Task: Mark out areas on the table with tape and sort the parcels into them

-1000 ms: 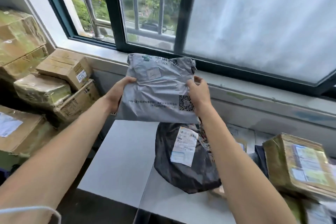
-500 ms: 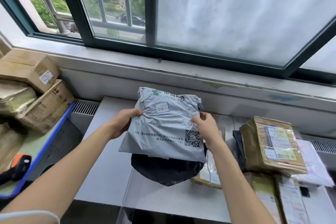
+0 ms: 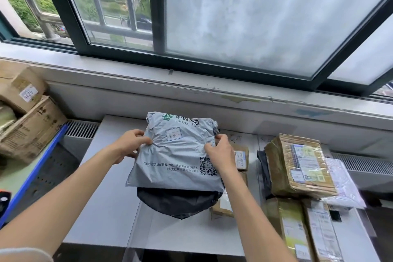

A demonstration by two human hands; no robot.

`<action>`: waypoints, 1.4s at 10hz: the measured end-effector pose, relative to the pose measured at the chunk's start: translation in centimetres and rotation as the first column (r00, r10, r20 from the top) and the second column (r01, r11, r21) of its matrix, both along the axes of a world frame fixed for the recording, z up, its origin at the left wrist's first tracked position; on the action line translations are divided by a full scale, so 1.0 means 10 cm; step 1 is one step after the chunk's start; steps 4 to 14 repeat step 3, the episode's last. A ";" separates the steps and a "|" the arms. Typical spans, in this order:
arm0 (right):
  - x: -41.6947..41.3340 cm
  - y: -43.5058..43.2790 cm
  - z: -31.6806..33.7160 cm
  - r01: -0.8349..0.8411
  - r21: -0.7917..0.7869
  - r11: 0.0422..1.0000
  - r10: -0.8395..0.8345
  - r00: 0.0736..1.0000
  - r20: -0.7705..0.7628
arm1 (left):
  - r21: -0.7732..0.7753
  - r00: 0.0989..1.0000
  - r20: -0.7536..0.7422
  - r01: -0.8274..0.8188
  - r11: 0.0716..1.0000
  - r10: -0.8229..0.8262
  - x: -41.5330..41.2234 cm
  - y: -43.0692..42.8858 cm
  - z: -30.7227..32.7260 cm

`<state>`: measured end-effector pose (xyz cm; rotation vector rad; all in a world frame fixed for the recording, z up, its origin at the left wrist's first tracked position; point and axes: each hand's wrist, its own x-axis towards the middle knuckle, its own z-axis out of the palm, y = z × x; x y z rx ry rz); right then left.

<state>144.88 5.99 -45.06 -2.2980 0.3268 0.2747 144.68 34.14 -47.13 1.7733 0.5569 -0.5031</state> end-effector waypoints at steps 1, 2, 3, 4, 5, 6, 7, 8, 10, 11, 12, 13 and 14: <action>0.00 0.03 0.02 -0.046 -0.213 0.976 0.057 0.997 0.049 | 0.260 0.979 0.191 -0.117 0.958 0.068 0.06 -0.10 0.04; -0.01 0.07 0.08 -0.054 -0.349 0.936 0.103 0.987 0.122 | 0.550 0.905 0.417 -0.175 0.817 -0.087 0.07 -0.24 0.10; 0.01 0.19 0.13 -0.072 -0.313 0.947 0.153 0.958 0.242 | 0.712 0.811 0.449 -0.070 0.699 -0.376 0.08 -0.38 0.14; 0.01 0.19 0.13 -0.072 -0.313 0.947 0.153 0.958 0.242 | 0.712 0.811 0.449 -0.070 0.699 -0.376 0.08 -0.38 0.14; 0.01 0.19 0.13 -0.072 -0.313 0.947 0.153 0.958 0.242 | 0.712 0.811 0.449 -0.070 0.699 -0.376 0.08 -0.38 0.14; 0.01 0.19 0.13 -0.072 -0.313 0.947 0.153 0.958 0.242 | 0.712 0.811 0.449 -0.070 0.699 -0.376 0.08 -0.38 0.14; 0.01 0.19 0.13 -0.072 -0.313 0.947 0.153 0.958 0.242 | 0.712 0.811 0.449 -0.070 0.699 -0.376 0.08 -0.38 0.14; 0.01 0.19 0.13 -0.072 -0.313 0.947 0.153 0.958 0.242 | 0.712 0.811 0.449 -0.070 0.699 -0.376 0.08 -0.38 0.14; 0.01 0.19 0.13 -0.072 -0.313 0.947 0.153 0.958 0.242 | 0.712 0.811 0.449 -0.070 0.699 -0.376 0.08 -0.38 0.14; 0.01 0.19 0.13 -0.072 -0.313 0.947 0.153 0.958 0.242 | 0.712 0.811 0.449 -0.070 0.699 -0.376 0.08 -0.38 0.14; 0.01 0.19 0.13 -0.072 -0.313 0.947 0.153 0.958 0.242 | 0.712 0.811 0.449 -0.070 0.699 -0.376 0.08 -0.38 0.14; 0.01 0.19 0.13 -0.072 -0.313 0.947 0.153 0.958 0.242 | 0.712 0.811 0.449 -0.070 0.699 -0.376 0.08 -0.38 0.14; 0.01 0.19 0.13 -0.072 -0.313 0.947 0.153 0.958 0.242 | 0.712 0.811 0.449 -0.070 0.699 -0.376 0.08 -0.38 0.14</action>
